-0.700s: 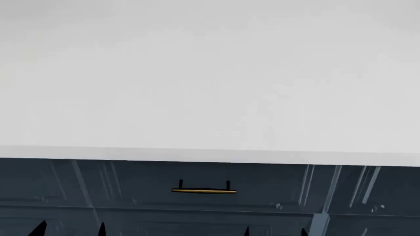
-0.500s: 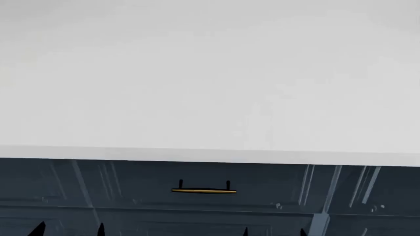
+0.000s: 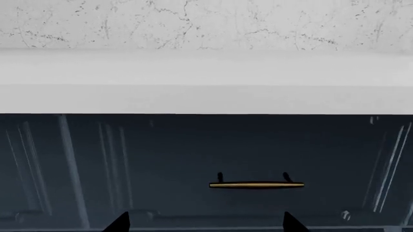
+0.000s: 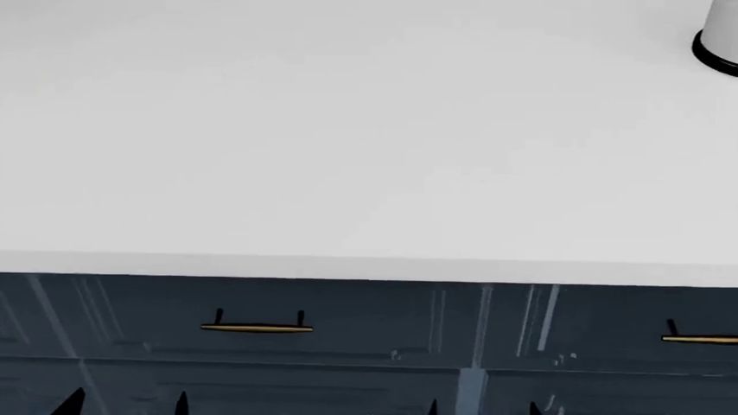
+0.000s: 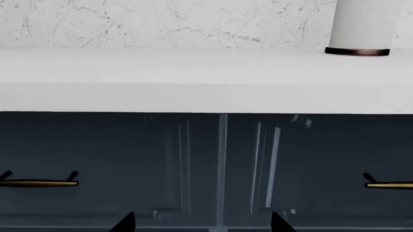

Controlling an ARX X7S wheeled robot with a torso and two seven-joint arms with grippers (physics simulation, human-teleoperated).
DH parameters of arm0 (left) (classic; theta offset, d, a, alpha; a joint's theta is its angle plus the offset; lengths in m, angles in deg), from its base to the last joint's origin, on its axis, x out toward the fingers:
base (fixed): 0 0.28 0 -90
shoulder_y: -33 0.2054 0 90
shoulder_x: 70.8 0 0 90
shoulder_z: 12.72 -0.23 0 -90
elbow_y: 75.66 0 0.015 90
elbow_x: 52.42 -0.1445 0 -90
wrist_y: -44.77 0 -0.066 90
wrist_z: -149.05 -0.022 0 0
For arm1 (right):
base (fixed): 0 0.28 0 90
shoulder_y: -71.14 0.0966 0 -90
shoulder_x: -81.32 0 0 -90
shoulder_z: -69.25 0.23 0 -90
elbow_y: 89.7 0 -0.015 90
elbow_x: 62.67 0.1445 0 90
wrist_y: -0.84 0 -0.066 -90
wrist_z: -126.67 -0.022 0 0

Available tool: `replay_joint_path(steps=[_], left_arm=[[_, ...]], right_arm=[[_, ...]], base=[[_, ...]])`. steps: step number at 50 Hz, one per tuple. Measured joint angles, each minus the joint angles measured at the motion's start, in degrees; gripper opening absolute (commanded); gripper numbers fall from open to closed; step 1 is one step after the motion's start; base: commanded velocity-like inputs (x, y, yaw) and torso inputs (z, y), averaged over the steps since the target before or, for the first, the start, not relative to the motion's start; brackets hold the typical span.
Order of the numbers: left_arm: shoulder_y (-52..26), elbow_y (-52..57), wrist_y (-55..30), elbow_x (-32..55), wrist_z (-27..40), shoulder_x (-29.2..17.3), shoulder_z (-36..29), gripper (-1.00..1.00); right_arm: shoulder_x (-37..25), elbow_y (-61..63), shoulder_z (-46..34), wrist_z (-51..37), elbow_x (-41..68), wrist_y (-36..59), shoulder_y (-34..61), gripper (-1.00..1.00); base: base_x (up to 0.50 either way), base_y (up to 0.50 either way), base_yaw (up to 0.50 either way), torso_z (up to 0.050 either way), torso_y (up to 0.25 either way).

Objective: Navigate to the stove.

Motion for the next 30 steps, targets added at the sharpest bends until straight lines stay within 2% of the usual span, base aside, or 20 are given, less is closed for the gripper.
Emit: replay_joint_path(steps=[30], left_arm=[[-0.11,0.41,-0.06,2.61,1.64,-2.04,-2.34,1.0]], right_arm=[[-2.07,0.45,-2.32,-2.72,1.82,0.45,0.07,1.0]], base=[[-0.04,-0.5,0.0,0.0,0.0]])
